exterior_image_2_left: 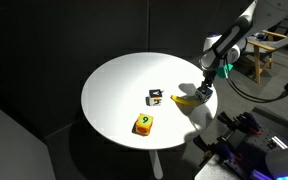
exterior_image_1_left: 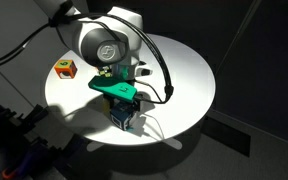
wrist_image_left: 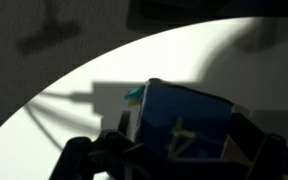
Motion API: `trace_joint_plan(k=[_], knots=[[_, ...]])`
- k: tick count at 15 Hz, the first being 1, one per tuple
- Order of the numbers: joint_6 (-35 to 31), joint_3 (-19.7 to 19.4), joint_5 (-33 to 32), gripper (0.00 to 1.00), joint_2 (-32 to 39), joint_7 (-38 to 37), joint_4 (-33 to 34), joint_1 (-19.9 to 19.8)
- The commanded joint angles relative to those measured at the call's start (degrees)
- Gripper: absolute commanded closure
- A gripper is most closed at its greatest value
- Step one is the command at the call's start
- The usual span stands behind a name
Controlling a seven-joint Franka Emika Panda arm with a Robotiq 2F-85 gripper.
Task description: Pick up the block with a four on it and then put it back on the table
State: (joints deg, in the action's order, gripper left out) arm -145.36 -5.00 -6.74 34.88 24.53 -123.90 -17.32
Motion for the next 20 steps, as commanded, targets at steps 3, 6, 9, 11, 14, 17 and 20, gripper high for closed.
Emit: trace_joint_plan(k=[3,6,9,11,14,17,20], knots=[[-3.8,0.8,0.3,0.00,-0.5,0.7,-1.8,-0.9],[-2.1,1.0,0.3,0.00,-0.4,1.1,-1.8,-0.9],[-0.4,1.4,0.6,0.25,-0.3,1.6,-1.6,-1.1],[0.6,1.7,0.7,0.34,-0.4,2.3,-1.5,-1.4],[1.4,1.8,0.8,0.57,-0.5,3.0,-1.3,-1.5],[2.4,1.8,0.7,0.77,-0.6,3.8,-1.1,-1.5],[3.3,1.8,0.7,0.88,-0.5,4.3,-0.9,-1.5]])
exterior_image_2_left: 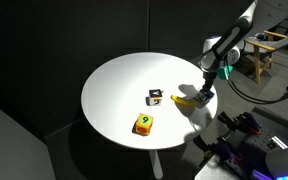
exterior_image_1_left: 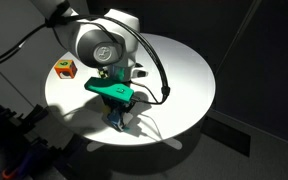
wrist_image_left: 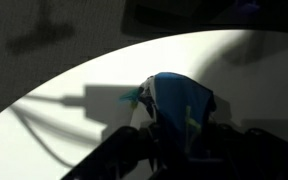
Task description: Pick up the block with a four on it and then put it back on the table
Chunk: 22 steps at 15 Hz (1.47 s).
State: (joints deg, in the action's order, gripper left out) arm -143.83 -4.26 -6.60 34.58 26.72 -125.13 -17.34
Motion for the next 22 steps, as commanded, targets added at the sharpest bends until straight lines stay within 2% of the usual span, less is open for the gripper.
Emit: trace_joint_plan(k=[1,2,4,5,22], knots=[[2.0,1.0,0.6,0.91,-0.2,2.3,0.4,-1.4],[2.2,0.9,0.5,0.96,-0.2,2.4,0.4,-1.4],[2.6,0.8,0.5,0.98,-0.5,2.3,0.4,-1.3],[2.7,0.8,0.5,0.96,-0.9,2.4,0.3,-1.3],[0.4,0.9,1.6,0.96,-10.7,4.3,-3.8,-1.8]])
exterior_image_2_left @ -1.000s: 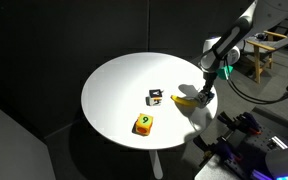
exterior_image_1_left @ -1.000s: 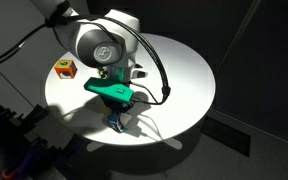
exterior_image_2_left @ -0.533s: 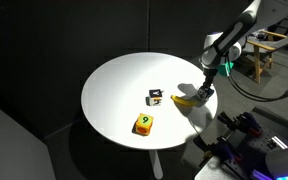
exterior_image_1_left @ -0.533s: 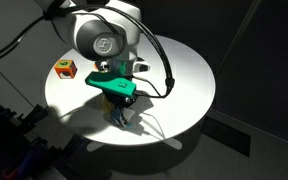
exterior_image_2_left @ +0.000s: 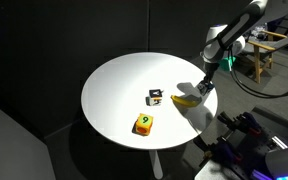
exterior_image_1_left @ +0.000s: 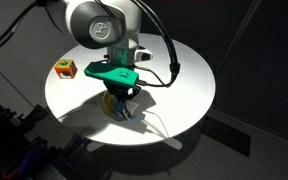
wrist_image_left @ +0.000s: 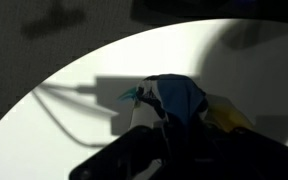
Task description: Pick up the block with a four on it and then put it back on the table
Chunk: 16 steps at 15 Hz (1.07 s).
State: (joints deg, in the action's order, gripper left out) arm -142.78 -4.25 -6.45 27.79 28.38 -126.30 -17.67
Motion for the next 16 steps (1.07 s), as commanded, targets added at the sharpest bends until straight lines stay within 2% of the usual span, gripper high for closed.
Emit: trace_joint_plan(k=[1,14,15,16], knots=[[-0.7,0.9,1.7,0.96,-4.7,3.0,-3.0,-1.5],[-0.1,0.0,4.5,0.96,-9.2,5.9,-5.2,-1.0],[0.3,-0.2,4.0,0.59,-9.0,5.6,-5.1,-0.8],[0.0,-0.4,3.5,0.83,-7.4,3.9,-4.0,0.1]])
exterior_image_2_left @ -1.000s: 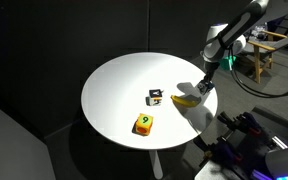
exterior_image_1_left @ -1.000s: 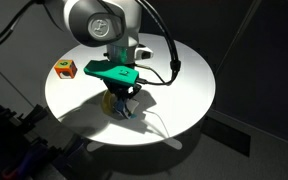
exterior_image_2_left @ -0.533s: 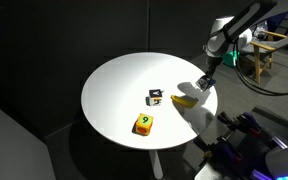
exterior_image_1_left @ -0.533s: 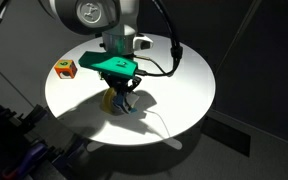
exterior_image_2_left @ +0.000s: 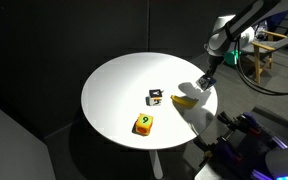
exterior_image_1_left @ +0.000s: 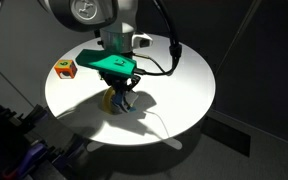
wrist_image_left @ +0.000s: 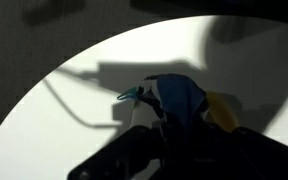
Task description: Pick up the block with a four on it and then put it back on the table
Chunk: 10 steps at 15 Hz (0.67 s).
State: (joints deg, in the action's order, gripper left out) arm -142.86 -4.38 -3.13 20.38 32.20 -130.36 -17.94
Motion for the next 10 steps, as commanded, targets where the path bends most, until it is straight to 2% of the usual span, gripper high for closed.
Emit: trace_joint_plan(k=[1,3,10], knots=[[0.1,-0.3,0.2,0.77,0.0,0.1,0.0,0.3],[0.1,-0.4,0.1,0.61,0.0,0.1,-0.1,0.3],[0.1,-0.4,0.1,0.59,0.0,0.1,-0.1,0.3]])
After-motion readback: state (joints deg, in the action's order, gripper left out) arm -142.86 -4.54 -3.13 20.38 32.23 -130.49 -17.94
